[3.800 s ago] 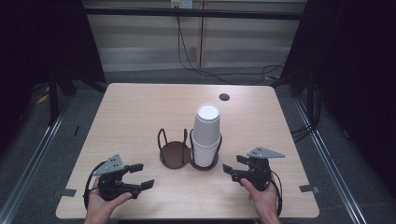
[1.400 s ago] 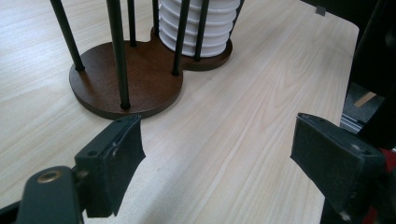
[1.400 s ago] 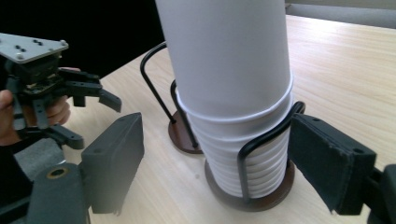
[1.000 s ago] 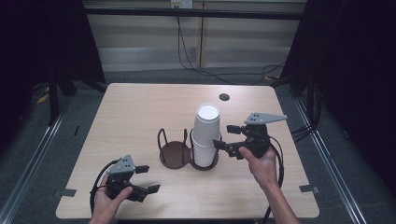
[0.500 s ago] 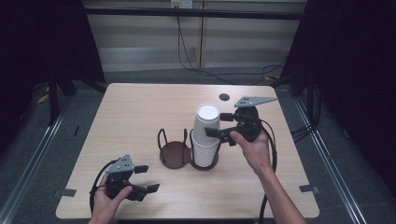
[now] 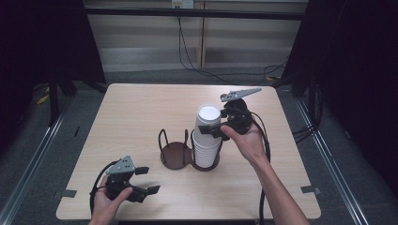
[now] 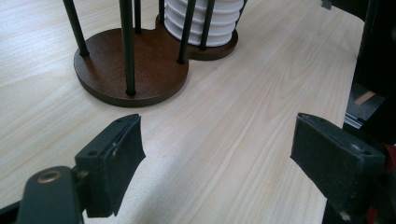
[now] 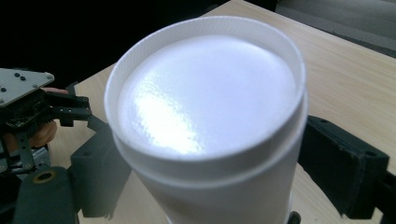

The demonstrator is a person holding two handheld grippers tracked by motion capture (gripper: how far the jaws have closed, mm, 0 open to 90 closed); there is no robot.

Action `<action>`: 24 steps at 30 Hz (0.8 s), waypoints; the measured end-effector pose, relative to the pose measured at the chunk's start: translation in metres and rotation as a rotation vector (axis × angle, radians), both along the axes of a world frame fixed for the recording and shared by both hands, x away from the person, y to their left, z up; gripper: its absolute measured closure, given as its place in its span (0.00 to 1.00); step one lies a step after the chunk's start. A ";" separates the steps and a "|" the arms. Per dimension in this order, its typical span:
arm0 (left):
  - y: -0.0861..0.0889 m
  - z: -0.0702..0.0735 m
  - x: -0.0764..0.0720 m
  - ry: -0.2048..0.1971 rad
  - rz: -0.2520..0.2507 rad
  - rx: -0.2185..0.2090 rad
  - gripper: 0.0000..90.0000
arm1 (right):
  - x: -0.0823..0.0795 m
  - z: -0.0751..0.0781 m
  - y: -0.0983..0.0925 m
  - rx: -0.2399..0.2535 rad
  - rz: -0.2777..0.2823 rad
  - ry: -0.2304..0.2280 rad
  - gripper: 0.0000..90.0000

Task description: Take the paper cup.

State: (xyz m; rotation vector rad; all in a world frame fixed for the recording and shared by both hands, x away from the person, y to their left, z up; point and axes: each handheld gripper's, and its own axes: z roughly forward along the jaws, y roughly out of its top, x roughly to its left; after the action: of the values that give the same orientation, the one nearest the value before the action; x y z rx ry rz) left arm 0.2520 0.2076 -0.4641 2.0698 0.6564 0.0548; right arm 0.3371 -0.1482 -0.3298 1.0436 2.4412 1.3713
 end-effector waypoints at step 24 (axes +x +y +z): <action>0.002 -0.001 -0.001 0.017 0.001 0.011 0.19 | 0.001 0.008 0.007 -0.070 0.017 -0.043 0.22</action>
State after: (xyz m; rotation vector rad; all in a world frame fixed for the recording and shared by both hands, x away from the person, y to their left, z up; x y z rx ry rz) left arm 0.2511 0.2094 -0.4649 2.0823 0.6684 0.0416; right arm 0.3382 -0.1408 -0.3218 0.9696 2.4531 1.2887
